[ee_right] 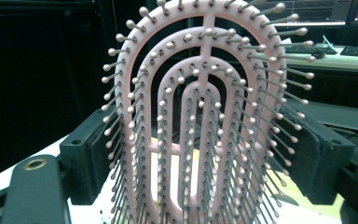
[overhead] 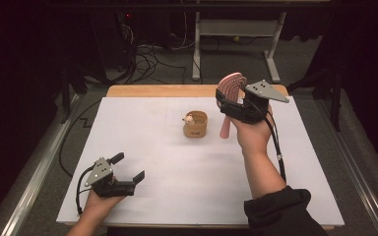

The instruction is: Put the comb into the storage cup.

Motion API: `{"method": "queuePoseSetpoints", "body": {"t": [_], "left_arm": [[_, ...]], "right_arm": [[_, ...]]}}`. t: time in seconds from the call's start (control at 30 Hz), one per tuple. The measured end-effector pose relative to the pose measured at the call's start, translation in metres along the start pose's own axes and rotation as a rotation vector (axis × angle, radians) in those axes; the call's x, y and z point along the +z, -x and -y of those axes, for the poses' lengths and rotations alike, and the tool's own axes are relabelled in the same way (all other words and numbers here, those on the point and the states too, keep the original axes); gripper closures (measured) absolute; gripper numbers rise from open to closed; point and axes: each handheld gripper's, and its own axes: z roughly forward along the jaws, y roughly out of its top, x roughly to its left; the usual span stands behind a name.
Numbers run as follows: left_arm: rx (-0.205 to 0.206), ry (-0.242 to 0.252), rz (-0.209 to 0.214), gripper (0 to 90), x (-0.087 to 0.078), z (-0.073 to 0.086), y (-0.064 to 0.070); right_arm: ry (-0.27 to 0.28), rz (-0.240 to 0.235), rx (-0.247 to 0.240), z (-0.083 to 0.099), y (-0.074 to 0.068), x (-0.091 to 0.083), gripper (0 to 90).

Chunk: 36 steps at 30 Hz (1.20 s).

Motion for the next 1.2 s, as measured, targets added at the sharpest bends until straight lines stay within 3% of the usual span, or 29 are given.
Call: {"method": "queuePoseSetpoints", "body": {"t": [0.6, 1.2], "left_arm": [[-0.005, -0.001, 0.007, 0.0, 0.001, 0.000, 0.001], [-0.007, -0.008, 0.008, 0.0, 0.002, 0.001, 0.000]], "right_arm": [[0.043, -0.020, -0.002, -0.006, -0.006, 0.019, 20.3], [0.076, -0.009, 0.007, -0.011, -0.005, 0.031, 20.2]]}}
